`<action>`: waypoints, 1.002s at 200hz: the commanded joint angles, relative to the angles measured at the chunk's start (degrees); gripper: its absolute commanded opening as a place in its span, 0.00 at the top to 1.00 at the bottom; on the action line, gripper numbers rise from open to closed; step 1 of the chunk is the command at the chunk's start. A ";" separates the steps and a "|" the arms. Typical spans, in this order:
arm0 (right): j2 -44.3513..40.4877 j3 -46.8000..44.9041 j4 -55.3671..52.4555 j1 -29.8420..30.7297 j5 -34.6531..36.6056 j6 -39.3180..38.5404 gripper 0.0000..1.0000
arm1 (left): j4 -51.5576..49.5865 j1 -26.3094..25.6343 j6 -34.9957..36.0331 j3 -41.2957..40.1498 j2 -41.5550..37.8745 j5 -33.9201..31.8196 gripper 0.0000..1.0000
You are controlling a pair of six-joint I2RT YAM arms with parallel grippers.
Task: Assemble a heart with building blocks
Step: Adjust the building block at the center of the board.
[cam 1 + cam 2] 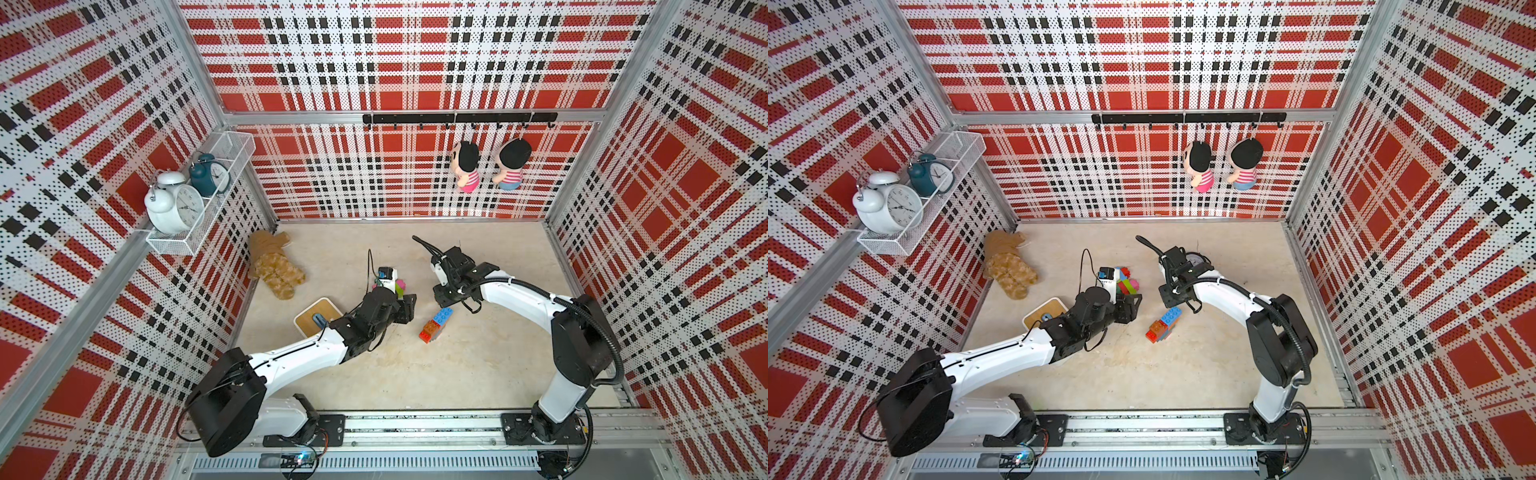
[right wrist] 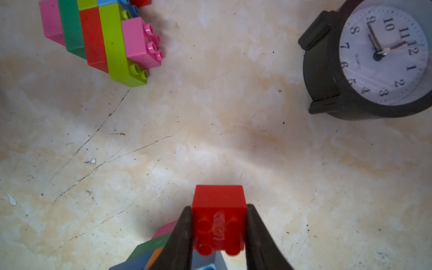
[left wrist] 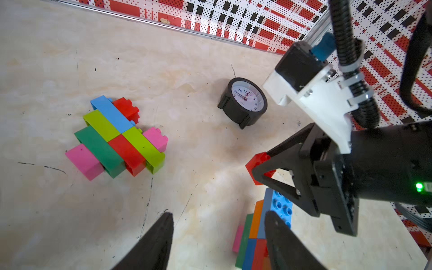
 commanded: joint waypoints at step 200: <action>-10.77 -11.92 -5.23 -1.43 2.83 3.99 1.00 | 0.88 -0.45 2.92 5.33 5.58 0.98 0.28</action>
